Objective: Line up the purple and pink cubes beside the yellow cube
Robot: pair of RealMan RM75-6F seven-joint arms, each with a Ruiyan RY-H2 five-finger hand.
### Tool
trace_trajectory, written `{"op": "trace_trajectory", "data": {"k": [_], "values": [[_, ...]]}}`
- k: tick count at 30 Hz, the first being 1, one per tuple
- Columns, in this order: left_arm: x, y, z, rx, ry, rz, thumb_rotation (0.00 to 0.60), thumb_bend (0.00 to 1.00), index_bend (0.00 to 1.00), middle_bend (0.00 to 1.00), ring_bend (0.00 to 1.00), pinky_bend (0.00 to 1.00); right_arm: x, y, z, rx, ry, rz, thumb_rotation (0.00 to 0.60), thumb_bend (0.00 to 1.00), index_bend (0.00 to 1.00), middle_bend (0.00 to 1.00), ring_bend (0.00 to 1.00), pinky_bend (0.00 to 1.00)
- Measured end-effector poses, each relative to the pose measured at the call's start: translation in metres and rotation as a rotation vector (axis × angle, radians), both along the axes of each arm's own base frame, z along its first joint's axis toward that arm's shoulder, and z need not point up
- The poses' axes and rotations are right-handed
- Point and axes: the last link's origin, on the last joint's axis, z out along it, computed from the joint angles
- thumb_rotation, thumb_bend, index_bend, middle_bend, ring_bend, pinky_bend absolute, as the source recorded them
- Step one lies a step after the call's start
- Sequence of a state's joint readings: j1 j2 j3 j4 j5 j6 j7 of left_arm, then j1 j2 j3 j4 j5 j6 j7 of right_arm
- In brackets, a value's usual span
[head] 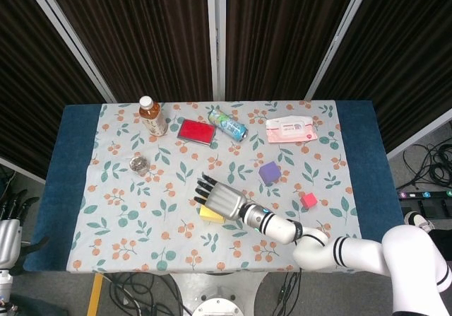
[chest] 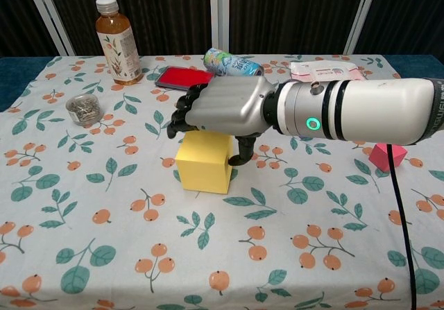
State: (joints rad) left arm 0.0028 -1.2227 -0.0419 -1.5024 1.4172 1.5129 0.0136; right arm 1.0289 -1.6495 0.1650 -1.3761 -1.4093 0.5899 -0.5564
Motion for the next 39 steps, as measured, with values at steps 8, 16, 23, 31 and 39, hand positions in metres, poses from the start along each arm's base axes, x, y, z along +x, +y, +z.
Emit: {"op": "trace_trajectory", "data": {"k": [8, 16, 23, 31, 39], "values": [[0.001, 0.004, -0.003, -0.009, -0.006, -0.016, 0.600, 0.03, 0.25, 0.18, 0.09, 0.13, -0.005, -0.005, 0.019, -0.037, -0.079, -0.103, 0.600, 0.23, 0.50, 0.47, 0.13, 0.00], [0.001, 0.005, -0.005, -0.012, -0.014, -0.026, 0.600, 0.03, 0.25, 0.18, 0.09, 0.13, -0.018, -0.015, 0.034, -0.174, -0.075, -0.228, 0.600, 0.21, 0.45, 0.48, 0.15, 0.00], [-0.002, 0.003, -0.006, -0.012, -0.022, -0.020, 0.600, 0.03, 0.25, 0.18, 0.09, 0.13, -0.028, -0.018, 0.037, -0.295, -0.015, -0.390, 0.600, 0.21, 0.36, 0.43, 0.15, 0.00], [-0.003, 0.004, -0.007, -0.014, -0.025, -0.021, 0.600, 0.03, 0.25, 0.18, 0.09, 0.13, -0.027, -0.010, 0.025, -0.303, 0.016, -0.470, 0.600, 0.21, 0.15, 0.28, 0.08, 0.00], [-0.003, 0.003, -0.006, -0.014, -0.021, -0.023, 0.600, 0.03, 0.25, 0.18, 0.09, 0.13, -0.027, -0.006, 0.036, -0.262, -0.042, -0.523, 0.600, 0.20, 0.00, 0.10, 0.00, 0.00]]}}
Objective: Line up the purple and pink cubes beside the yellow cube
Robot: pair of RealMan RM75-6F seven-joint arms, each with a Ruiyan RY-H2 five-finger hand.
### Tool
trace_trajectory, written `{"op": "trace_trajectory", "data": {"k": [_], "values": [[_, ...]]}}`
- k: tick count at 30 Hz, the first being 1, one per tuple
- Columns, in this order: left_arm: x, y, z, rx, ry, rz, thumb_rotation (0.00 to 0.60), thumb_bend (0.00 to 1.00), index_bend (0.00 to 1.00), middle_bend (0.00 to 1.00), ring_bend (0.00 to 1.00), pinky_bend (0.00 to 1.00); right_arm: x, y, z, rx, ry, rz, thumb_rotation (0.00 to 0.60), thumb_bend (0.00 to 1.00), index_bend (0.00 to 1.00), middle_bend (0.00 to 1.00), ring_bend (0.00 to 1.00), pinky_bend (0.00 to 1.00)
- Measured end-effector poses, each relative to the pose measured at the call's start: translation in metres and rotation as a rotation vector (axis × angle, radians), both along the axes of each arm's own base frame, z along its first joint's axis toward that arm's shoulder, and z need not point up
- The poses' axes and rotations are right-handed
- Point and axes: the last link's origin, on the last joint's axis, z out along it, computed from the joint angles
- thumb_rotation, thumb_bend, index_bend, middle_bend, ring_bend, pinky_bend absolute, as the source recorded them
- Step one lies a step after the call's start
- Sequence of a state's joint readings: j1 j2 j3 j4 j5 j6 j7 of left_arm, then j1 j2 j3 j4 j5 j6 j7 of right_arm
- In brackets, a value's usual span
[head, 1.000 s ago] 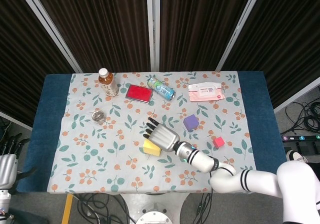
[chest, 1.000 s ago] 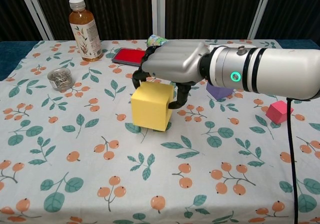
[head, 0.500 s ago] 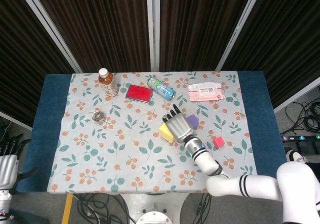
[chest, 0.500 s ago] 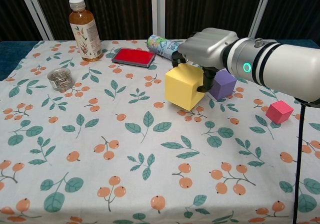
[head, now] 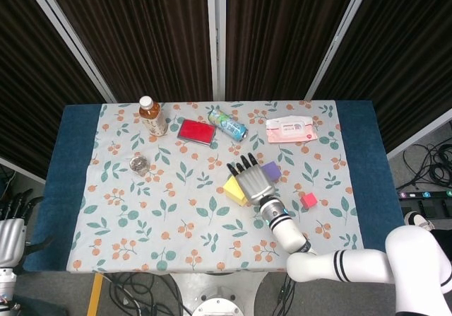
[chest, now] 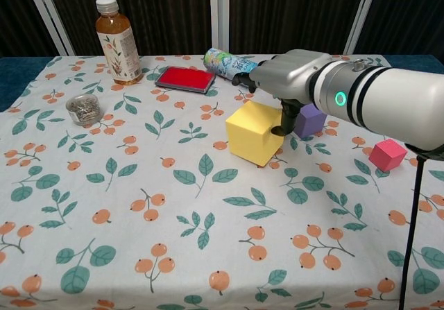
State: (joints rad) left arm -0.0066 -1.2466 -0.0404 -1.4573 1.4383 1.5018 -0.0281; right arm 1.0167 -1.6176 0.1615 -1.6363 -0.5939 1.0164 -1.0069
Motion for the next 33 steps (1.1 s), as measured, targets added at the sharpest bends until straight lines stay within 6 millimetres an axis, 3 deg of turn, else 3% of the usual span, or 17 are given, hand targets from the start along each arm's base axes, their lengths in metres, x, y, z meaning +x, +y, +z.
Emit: {"op": "trace_trajectory", "data": {"k": [6, 11, 16, 33], "values": [[0.001, 0.000, 0.001, 0.002, 0.000, -0.004, 0.600, 0.03, 0.25, 0.18, 0.09, 0.13, -0.011, 0.001, 0.026, -0.008, -0.028, -0.029, 0.600, 0.21, 0.00, 0.20, 0.00, 0.00], [0.003, 0.001, -0.001, -0.002, 0.002, -0.012, 0.600, 0.03, 0.25, 0.18, 0.09, 0.13, -0.035, 0.007, 0.045, 0.009, -0.026, -0.069, 0.600, 0.21, 0.00, 0.23, 0.00, 0.00], [0.006, 0.002, -0.001, -0.003, 0.005, -0.019, 0.600, 0.03, 0.25, 0.18, 0.09, 0.13, -0.045, 0.012, 0.042, 0.063, -0.049, -0.093, 0.600, 0.21, 0.00, 0.23, 0.00, 0.00], [0.008, 0.003, 0.000, -0.005, 0.012, -0.025, 0.600, 0.03, 0.25, 0.18, 0.09, 0.13, -0.053, 0.028, 0.031, 0.200, -0.193, -0.171, 0.600, 0.21, 0.00, 0.23, 0.00, 0.00]]}}
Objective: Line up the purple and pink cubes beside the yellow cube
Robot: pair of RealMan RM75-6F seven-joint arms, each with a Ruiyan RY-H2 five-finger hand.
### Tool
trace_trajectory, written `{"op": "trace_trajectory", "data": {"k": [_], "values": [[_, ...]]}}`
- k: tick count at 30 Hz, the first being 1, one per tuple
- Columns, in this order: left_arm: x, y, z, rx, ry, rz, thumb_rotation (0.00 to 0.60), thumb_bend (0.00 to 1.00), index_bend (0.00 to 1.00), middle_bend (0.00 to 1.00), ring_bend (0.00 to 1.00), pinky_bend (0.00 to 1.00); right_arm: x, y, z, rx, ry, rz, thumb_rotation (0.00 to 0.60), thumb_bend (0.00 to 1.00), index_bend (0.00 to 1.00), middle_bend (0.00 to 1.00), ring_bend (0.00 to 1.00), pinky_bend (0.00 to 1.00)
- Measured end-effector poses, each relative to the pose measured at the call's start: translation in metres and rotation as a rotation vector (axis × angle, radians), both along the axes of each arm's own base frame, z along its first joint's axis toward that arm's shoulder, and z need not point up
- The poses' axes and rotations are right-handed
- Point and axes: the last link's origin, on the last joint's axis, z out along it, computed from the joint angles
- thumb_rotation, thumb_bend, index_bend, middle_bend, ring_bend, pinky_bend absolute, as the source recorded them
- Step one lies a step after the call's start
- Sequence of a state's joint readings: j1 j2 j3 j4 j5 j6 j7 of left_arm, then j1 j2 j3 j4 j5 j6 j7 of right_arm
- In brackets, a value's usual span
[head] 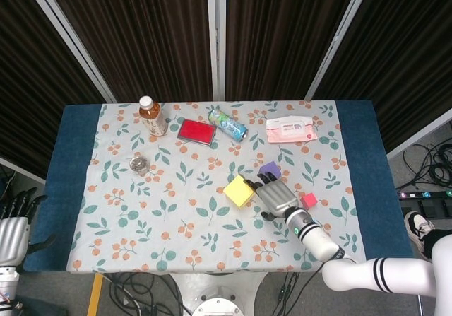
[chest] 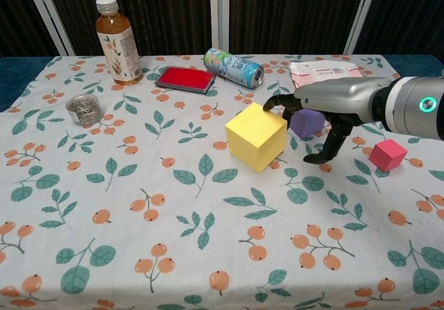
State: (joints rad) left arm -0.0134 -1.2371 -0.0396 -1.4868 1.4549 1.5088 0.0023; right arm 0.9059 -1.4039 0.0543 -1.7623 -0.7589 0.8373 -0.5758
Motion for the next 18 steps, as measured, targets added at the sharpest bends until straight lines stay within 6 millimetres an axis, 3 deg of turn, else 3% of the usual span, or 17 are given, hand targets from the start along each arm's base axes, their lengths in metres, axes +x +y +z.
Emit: {"op": "trace_trajectory", "data": {"k": [12, 18], "values": [[0.003, 0.002, -0.001, -0.005, 0.002, -0.011, 0.600, 0.03, 0.25, 0.18, 0.09, 0.13, -0.003, 0.015, -0.002, 0.084, -0.074, -0.053, 0.600, 0.21, 0.00, 0.23, 0.00, 0.00], [0.002, 0.002, 0.000, -0.005, 0.002, -0.005, 0.600, 0.03, 0.25, 0.18, 0.09, 0.13, -0.008, 0.012, 0.015, 0.028, -0.067, -0.034, 0.600, 0.21, 0.00, 0.23, 0.00, 0.00]]}}
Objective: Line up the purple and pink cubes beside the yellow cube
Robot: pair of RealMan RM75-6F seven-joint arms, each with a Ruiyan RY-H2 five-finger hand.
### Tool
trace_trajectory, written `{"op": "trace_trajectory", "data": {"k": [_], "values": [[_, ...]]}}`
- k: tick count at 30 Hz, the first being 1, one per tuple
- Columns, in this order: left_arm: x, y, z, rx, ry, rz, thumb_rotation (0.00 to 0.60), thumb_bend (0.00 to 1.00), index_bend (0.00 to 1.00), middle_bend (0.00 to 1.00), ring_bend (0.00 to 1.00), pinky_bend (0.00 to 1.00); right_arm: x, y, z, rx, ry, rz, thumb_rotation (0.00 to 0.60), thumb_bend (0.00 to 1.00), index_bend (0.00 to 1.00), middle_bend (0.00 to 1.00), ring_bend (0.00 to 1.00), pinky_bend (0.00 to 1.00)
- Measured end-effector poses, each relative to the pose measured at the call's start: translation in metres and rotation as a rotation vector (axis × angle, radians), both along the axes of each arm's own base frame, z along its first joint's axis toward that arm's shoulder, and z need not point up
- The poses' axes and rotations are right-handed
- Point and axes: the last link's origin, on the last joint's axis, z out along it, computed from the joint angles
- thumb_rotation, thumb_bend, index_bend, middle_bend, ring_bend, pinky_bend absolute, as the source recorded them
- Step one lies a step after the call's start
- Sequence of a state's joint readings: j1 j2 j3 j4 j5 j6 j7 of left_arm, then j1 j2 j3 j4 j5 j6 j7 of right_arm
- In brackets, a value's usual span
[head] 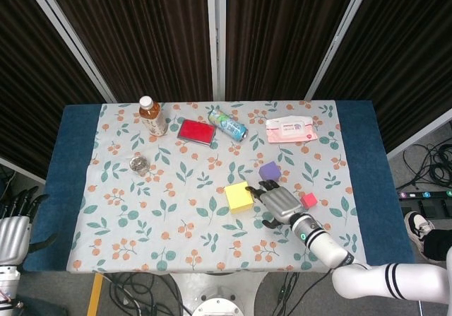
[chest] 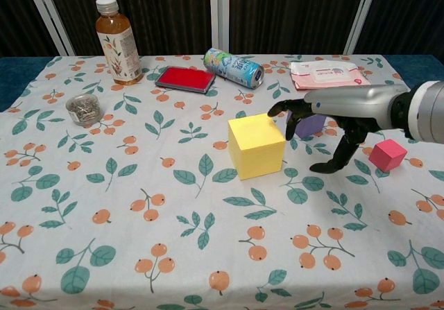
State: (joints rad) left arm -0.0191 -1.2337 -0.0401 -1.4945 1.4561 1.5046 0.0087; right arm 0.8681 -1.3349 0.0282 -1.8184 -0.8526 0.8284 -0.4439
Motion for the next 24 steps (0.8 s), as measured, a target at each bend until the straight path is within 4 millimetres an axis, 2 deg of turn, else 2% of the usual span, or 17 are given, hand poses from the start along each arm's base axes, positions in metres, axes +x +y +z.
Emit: {"op": "trace_trajectory", "data": {"k": [5, 9, 16, 24], "values": [[0.001, 0.000, 0.000, 0.001, 0.001, -0.003, 0.600, 0.03, 0.25, 0.18, 0.09, 0.13, -0.007, -0.013, 0.021, -0.132, 0.045, 0.047, 0.600, 0.16, 0.06, 0.20, 0.00, 0.00], [0.003, -0.001, 0.000, 0.000, 0.002, -0.003, 0.600, 0.03, 0.25, 0.18, 0.09, 0.13, -0.016, -0.030, 0.026, -0.211, 0.123, 0.086, 0.600, 0.15, 0.11, 0.16, 0.00, 0.00], [0.003, -0.003, 0.001, 0.000, 0.002, 0.010, 0.600, 0.03, 0.25, 0.18, 0.09, 0.13, -0.024, -0.061, 0.010, -0.276, 0.252, 0.134, 0.600, 0.15, 0.13, 0.15, 0.00, 0.00], [0.002, -0.003, 0.001, -0.007, -0.006, 0.013, 0.600, 0.03, 0.25, 0.18, 0.09, 0.13, -0.023, -0.075, -0.015, -0.277, 0.314, 0.165, 0.600, 0.15, 0.14, 0.15, 0.00, 0.00]]}}
